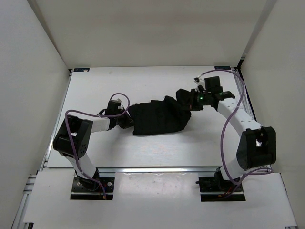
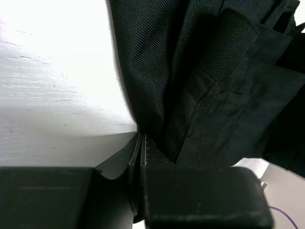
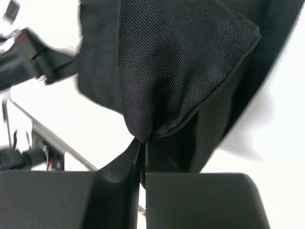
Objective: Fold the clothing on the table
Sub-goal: Fold the skirt
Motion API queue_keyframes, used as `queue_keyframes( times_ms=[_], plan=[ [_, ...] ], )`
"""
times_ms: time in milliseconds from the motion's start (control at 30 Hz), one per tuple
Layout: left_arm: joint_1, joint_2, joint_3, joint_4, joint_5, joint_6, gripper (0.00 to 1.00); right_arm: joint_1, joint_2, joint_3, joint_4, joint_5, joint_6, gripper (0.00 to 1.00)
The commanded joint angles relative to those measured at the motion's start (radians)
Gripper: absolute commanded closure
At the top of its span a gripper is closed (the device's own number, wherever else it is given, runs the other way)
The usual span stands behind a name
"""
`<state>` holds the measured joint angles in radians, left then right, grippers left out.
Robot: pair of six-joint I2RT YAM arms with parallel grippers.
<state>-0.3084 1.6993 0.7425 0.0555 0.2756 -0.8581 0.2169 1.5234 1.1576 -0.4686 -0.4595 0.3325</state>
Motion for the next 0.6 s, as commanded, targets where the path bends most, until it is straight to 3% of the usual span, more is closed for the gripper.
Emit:
queue_keyframes(
  times_ms=[0, 233, 567],
  plan=[
    [-0.005, 0.011, -0.009, -0.013, -0.021, -0.005, 0.85, 0.096, -0.010, 0.059, 0.074, -0.054, 0.010, 1.00],
    [-0.003, -0.009, -0.037, -0.011, -0.013, -0.005, 0.85, 0.255, 0.150, 0.203, 0.148, -0.113, 0.043, 1.00],
    [0.034, -0.038, -0.061, -0.008, 0.008, 0.002, 0.85, 0.392, 0.397, 0.497, 0.107, -0.162, 0.054, 1.00]
  ],
)
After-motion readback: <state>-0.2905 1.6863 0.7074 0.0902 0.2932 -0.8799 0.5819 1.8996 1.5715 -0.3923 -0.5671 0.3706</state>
